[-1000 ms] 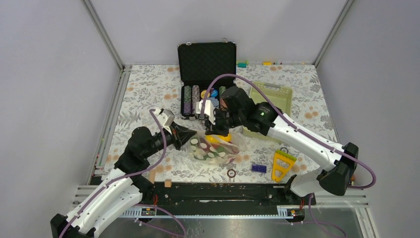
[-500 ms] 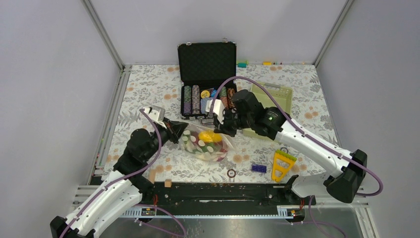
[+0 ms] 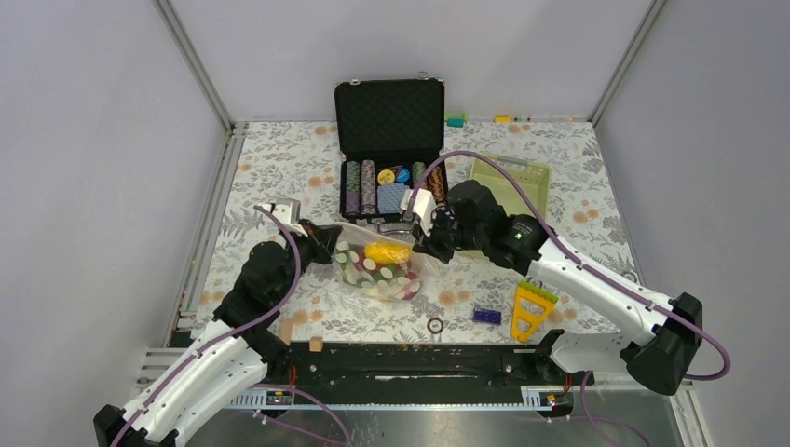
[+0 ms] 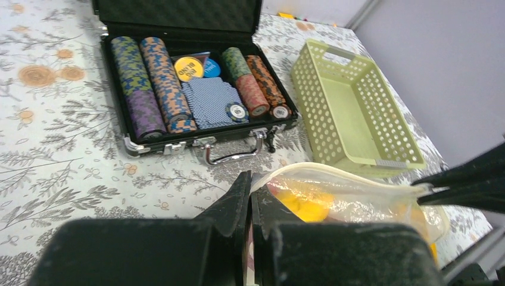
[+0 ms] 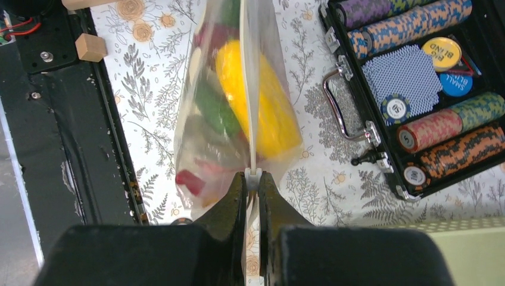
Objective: Place the food in the zip-top bag and seal the zipper
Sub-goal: Zip the zipper food storage bag at the center of the board.
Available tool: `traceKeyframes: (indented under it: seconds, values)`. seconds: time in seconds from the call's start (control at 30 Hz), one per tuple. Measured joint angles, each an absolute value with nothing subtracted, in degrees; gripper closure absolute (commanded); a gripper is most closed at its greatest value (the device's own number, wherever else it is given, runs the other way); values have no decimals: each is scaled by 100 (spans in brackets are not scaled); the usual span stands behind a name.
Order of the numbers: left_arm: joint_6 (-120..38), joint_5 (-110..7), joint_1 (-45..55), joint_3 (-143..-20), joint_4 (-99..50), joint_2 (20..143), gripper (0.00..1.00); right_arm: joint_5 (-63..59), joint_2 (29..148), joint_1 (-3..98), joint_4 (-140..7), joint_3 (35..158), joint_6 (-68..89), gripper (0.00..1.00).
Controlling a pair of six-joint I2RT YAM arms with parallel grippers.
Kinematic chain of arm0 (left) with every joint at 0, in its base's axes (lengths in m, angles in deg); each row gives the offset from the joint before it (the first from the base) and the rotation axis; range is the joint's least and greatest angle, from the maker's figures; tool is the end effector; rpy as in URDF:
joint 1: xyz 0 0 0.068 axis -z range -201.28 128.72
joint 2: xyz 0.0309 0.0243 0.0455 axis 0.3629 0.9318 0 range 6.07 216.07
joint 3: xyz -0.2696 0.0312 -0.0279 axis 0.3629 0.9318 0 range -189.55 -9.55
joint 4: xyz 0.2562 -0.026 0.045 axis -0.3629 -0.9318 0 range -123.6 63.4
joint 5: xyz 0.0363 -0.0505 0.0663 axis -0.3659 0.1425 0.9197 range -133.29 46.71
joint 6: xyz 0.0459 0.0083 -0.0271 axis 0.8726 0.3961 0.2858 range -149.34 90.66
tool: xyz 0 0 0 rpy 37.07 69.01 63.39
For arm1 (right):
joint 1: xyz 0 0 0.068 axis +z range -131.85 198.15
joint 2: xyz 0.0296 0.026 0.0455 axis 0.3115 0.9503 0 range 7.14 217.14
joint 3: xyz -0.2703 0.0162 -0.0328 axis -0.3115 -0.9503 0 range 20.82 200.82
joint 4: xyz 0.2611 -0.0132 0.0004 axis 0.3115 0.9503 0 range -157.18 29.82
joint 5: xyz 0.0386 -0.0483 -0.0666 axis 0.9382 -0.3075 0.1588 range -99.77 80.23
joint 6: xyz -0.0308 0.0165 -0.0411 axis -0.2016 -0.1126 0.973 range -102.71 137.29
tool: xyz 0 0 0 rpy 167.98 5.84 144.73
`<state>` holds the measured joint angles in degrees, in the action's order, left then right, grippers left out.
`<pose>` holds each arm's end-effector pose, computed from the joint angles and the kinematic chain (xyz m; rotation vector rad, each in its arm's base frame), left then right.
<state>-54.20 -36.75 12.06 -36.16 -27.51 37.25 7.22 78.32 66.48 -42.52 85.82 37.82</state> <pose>0.1291 -0.0802 0.2800 0.0378 1.7097 -0.6694 0.1768 0.2144 0.3413 -1.3555 1.6574 0.6002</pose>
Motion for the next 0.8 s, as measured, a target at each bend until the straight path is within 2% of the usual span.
traceKeyframes:
  seconds: [0.3, 0.8]
  values:
    - [-5772, -2739, 1209, -3655, -3009, 3805, 100, 407, 7524, 6587, -4381, 8182, 3522, 96]
    - [-5986, -2143, 1219, -3719, -3269, 3884, 100, 121, 6918, 6452, -4481, 7594, 3148, 95]
